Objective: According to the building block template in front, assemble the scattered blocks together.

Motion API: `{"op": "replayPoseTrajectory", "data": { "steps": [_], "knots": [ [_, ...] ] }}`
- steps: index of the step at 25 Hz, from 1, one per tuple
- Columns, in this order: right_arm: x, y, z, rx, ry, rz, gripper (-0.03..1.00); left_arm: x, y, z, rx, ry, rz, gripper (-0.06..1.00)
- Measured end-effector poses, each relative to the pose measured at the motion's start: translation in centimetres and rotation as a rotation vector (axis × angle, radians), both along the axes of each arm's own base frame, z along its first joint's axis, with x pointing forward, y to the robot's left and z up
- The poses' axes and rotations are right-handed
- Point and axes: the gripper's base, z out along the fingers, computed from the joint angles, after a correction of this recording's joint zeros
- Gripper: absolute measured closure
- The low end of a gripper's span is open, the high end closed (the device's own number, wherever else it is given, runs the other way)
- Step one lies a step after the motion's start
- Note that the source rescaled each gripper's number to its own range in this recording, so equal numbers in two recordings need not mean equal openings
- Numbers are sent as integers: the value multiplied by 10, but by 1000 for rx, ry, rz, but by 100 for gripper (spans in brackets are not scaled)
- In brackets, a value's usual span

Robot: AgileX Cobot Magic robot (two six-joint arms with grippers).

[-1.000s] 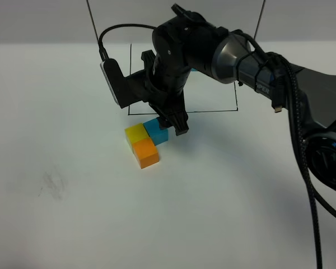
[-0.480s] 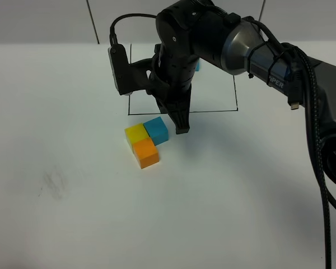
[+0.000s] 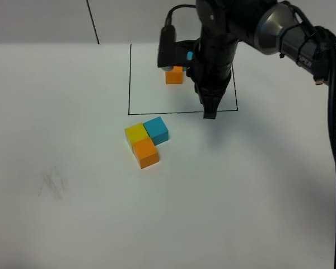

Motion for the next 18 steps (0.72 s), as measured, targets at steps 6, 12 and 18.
{"op": "replayPoseTrajectory", "data": {
  "steps": [6,12,18],
  "knots": [
    [0,-47,14,-23,4,-135,96,0,0,0,0,0,0,94],
    [-21,-106,33,-42,23,-300,96,0,0,0,0,0,0,94],
    [-69,-158,45,-59,67,-465,96,0,0,0,-1,0,0,94]
  ]
}}
